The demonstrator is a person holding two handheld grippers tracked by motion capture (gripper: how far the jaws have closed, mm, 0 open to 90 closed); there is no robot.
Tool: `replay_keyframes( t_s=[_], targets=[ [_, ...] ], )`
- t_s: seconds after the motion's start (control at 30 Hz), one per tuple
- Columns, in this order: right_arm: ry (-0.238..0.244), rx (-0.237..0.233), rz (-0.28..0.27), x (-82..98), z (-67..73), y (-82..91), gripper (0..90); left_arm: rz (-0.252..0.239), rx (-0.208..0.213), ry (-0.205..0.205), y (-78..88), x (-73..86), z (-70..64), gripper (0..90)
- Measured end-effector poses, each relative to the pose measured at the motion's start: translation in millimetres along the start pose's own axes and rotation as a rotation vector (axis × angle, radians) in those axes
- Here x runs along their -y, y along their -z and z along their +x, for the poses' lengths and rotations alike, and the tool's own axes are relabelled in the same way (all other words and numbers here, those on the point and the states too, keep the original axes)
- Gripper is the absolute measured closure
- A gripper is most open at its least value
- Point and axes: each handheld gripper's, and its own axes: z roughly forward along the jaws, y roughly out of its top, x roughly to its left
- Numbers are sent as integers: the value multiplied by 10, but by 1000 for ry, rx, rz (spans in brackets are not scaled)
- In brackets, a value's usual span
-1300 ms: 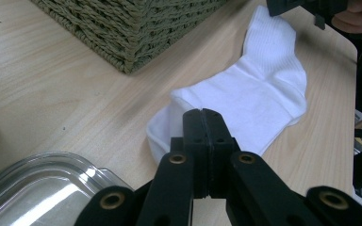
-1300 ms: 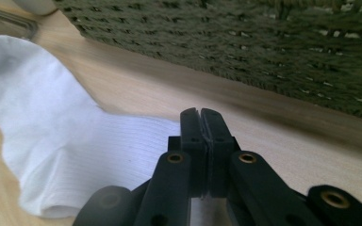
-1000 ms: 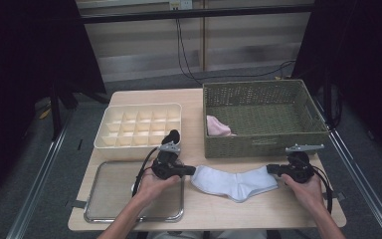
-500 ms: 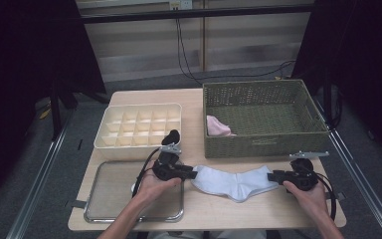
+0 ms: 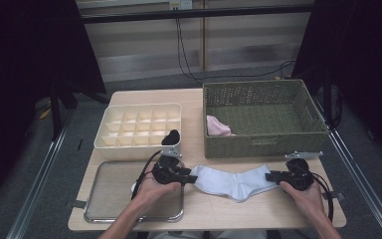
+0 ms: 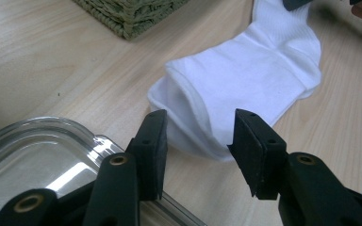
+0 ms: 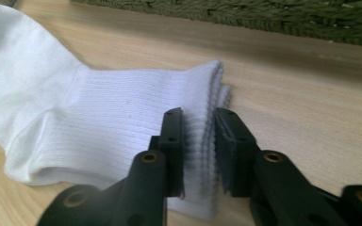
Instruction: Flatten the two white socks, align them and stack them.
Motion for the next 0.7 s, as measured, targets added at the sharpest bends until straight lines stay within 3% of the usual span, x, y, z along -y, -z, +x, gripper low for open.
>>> replay_keyframes(
  t_s=[0.23, 0.7],
  targets=[
    [-42, -52, -2, -3, -33, 10, 810, -1, -1, -1, -4, 9, -6, 559],
    [-48, -121, -61, -29, -70, 182, 817, 12, 14, -16, -35, 25, -31, 621]
  ],
)
